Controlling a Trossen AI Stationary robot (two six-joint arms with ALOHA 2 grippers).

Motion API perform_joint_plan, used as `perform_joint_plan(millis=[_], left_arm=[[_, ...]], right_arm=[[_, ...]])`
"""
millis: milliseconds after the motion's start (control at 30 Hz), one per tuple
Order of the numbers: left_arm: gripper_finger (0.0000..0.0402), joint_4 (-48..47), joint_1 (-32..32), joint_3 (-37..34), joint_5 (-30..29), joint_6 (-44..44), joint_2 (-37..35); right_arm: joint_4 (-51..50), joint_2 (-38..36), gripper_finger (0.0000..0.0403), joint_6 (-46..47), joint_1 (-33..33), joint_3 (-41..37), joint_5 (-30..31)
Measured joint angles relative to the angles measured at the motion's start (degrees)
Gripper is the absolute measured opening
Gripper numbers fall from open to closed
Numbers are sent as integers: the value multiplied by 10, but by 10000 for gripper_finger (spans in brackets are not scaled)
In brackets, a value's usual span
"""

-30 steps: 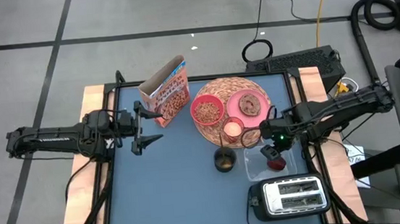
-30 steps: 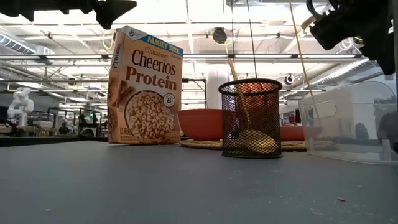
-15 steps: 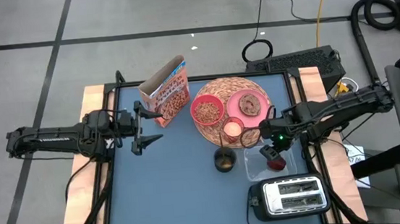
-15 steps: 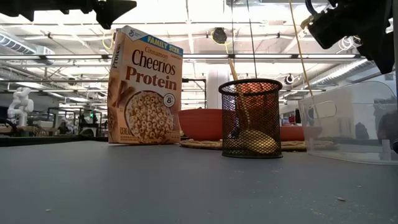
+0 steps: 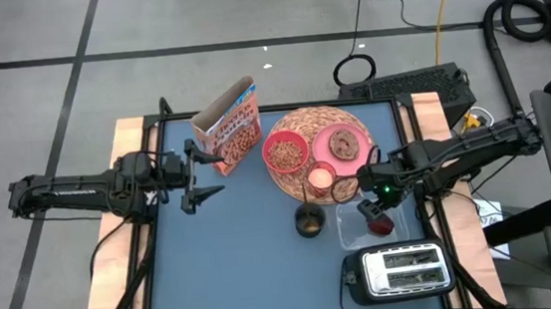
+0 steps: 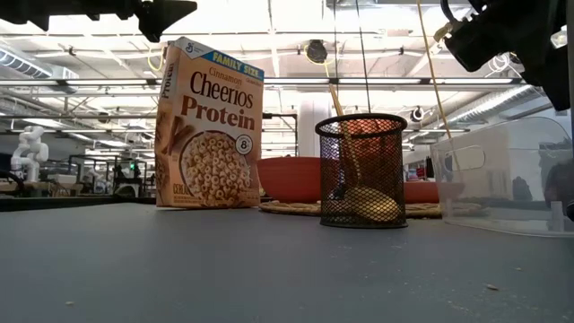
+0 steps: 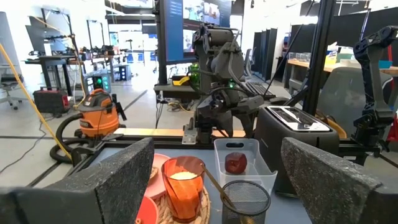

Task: Arrange a breakfast setting
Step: Put the red apple on the top center of the brown woven mat

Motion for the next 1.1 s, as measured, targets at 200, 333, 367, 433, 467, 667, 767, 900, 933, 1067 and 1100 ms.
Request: perform_joint_plan(millis=[200, 333, 367, 433, 467, 667, 767, 900, 933, 1067, 1100], left_arm=[[358, -3, 0, 0, 0, 0, 0], [358, -3, 0, 0, 0, 0, 0], [358, -3, 0, 0, 0, 0, 0], [358, -3, 0, 0, 0, 0, 0], [358, -3, 0, 0, 0, 0, 0], [358, -3, 0, 0, 0, 0, 0], [358, -3, 0, 0, 0, 0, 0], [358, -3, 0, 0, 0, 0, 0], [358, -3, 0, 0, 0, 0, 0], [358, -3, 0, 0, 0, 0, 0], [358, -3, 0, 0, 0, 0, 0]], right_arm=[[2, 0, 356, -1, 0, 0, 1], [15, 0, 357, -5, 0, 0, 1], [17, 0, 357, -10, 0, 0, 1], [17, 0, 357, -16, 0, 0, 2], [15, 0, 357, -15, 0, 0, 2], [-42, 0, 357, 45, 10, 0, 3], [-65, 0, 357, 84, 15, 0, 15], [-54, 0, 357, 93, 23, -11, 43], [-47, 0, 357, 95, 25, -17, 46], [-18, 0, 357, 116, 32, -44, 45], [-13, 0, 357, 122, 34, -51, 45]])
